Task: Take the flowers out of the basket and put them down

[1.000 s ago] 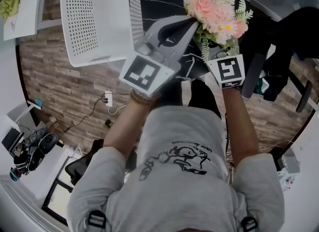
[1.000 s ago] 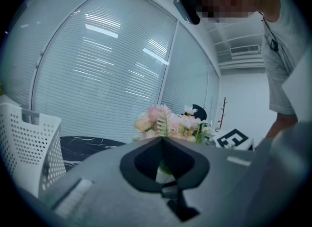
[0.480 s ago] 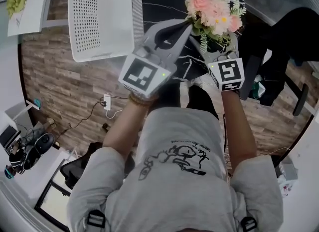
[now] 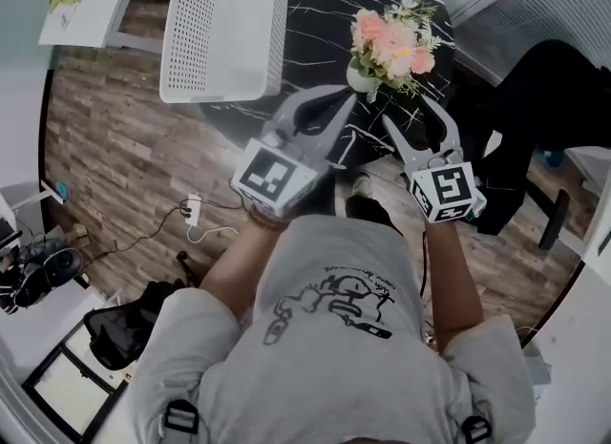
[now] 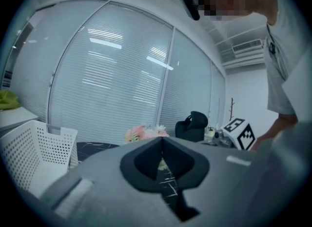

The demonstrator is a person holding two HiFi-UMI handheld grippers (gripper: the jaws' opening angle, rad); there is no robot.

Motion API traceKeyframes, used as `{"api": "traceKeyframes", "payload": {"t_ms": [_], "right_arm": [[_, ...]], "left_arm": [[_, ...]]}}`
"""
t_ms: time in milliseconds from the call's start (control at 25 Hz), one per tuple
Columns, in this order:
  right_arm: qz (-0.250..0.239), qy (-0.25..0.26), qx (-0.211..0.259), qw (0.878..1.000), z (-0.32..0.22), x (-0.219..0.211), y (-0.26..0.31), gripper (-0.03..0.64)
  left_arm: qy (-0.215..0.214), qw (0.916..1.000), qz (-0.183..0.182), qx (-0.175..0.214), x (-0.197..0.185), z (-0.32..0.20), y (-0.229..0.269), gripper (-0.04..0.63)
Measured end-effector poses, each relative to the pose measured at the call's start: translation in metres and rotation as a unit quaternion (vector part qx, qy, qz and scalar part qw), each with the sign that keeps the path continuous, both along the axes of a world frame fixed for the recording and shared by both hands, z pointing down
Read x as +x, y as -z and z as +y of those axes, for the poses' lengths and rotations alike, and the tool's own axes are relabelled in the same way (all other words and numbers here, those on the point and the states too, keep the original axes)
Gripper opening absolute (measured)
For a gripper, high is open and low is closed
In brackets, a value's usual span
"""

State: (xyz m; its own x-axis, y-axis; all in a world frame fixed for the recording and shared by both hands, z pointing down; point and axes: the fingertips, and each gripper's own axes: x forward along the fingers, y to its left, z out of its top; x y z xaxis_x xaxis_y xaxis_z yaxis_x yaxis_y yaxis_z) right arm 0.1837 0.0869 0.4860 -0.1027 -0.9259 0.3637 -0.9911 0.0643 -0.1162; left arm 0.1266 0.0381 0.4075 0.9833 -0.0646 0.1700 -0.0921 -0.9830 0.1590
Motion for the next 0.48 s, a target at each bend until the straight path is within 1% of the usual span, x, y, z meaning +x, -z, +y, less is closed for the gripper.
{"api": "traceKeyframes", "payload": {"t_ms": [120,200,240,360,480], "right_arm": [[-0.010,0.015,0.016,1.000,0.026,-0.009,0.032,0.223],[-0.013,0.035,0.036,0.999,0.041,-0.018,0.058,0.158],[-0.012,0.048,0.047,0.998,0.047,-0.024,0.072,0.141],[-0.014,0.085,0.072,0.994,0.064,-0.044,0.110,0.106],[-0.030,0.110,0.094,0.989,0.080,-0.065,0.147,0.085]], "left_arm": [[0.005,0.9999,0.015,0.006,-0.012,0.025,0.021,0.003],[0.008,0.9997,0.021,0.012,-0.021,0.040,0.036,0.003],[0.009,0.9996,0.024,0.011,-0.025,0.048,0.043,0.003],[0.008,0.9993,0.037,-0.005,-0.037,0.073,0.065,0.003],[0.007,0.9983,0.057,-0.006,-0.049,0.101,0.094,0.003]]}}
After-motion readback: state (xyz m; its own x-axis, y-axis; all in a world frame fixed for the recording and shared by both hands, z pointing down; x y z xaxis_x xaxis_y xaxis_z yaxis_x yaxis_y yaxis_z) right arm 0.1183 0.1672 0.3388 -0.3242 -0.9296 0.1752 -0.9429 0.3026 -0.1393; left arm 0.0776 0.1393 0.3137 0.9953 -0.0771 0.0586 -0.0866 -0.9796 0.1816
